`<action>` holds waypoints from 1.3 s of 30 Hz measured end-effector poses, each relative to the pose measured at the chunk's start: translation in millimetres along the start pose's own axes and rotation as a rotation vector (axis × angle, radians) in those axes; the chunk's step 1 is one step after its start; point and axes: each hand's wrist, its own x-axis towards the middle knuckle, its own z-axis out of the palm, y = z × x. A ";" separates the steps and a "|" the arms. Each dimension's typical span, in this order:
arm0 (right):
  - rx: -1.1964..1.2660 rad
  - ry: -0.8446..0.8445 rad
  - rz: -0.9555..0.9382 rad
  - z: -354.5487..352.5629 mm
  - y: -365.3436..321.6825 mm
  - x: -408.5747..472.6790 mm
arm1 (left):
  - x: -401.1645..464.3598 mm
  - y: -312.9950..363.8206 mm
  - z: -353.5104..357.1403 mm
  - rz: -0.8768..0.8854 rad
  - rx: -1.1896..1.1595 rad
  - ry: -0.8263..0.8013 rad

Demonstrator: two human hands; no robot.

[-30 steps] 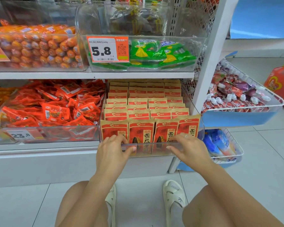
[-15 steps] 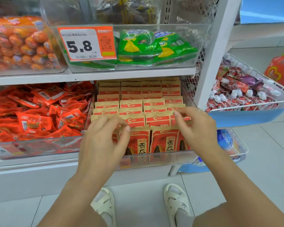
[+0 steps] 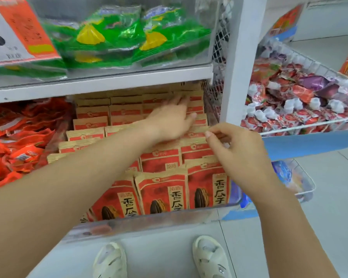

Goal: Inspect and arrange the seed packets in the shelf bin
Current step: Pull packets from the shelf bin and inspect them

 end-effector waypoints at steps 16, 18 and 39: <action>0.157 -0.074 0.042 -11.4 2.3 4.5 | 19.8 2.4 -9.8 0.038 0.134 0.265; 0.157 -0.076 0.047 -11.6 0.5 5.0 | 16.2 3.0 -13.7 0.046 0.068 0.240; -0.117 -0.266 0.000 -18.0 -19.9 6.3 | -58.1 7.6 -23.9 0.166 -0.291 0.023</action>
